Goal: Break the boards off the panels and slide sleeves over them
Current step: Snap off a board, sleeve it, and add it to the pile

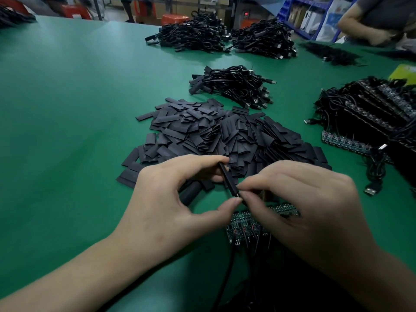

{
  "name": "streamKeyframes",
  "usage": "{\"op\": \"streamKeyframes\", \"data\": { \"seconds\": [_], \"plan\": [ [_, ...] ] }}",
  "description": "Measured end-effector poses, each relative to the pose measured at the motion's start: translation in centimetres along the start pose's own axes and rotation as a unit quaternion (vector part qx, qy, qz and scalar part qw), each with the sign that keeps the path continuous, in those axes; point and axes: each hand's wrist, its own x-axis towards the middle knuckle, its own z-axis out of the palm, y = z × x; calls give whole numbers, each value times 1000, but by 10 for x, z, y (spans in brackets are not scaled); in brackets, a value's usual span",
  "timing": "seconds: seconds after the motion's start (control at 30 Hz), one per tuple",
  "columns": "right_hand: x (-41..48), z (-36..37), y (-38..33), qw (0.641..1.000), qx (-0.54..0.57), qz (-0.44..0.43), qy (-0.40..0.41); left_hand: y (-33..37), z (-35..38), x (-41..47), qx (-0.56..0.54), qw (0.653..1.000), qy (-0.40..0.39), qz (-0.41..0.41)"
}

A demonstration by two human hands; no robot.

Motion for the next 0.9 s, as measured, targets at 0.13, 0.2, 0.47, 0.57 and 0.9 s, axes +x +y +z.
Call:
{"op": "streamKeyframes", "data": {
  "seconds": [0.13,0.2,0.47,0.57,0.9],
  "plan": [
    [-3,6,8,1000,-6,3,-2,-14,3,-1,0,1000,1,31],
    [-4,8,6,1000,23,15,-3,-12,2,0,1,999,6,38],
    [-4,9,9,991,86,88,-45,-16,4,1,-57,997,48,-4],
    [-4,6,16,990,51,100,-91,-21,4,3,-108,990,84,-41],
    [-3,5,21,982,54,163,-79,-29,5,6,-119,984,114,-71]
  ]
}}
